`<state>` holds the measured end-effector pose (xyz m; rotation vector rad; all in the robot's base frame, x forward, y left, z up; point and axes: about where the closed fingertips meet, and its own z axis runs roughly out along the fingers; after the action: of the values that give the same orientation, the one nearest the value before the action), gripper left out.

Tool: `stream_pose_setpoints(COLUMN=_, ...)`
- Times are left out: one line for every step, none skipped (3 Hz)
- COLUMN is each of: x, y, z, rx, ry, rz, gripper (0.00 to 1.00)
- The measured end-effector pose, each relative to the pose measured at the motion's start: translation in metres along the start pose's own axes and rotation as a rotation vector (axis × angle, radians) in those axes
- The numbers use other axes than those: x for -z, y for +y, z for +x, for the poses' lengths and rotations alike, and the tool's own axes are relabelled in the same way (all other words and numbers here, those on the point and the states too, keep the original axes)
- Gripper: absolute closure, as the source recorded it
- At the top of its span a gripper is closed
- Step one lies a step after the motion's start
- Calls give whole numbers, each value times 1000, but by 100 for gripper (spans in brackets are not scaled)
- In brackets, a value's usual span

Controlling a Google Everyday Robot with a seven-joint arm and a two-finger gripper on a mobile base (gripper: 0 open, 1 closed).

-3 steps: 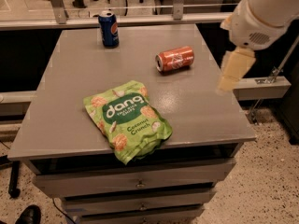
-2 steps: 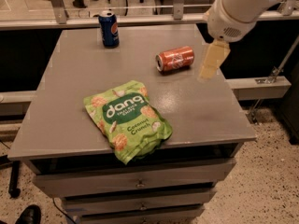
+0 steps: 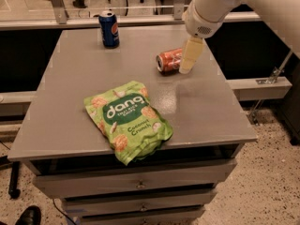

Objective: Place coke can upright

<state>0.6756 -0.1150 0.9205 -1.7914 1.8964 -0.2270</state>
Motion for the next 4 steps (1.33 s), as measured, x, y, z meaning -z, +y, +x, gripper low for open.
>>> stream_pose_setpoints(x=-28, y=-16, z=0, rx=4, ry=6, rz=-11, gripper=0)
stream_pose_setpoints(x=-54, y=-21, z=3, rx=-8, ry=13, rz=-37, gripper=0)
stream_pose_setpoints(x=-73, y=-19, z=1, rx=-17, ry=14, rz=-65, gripper=0)
stream_pose_setpoints(x=-89, y=-14, z=-6, rx=-22, ry=14, rz=-98, gripper=0)
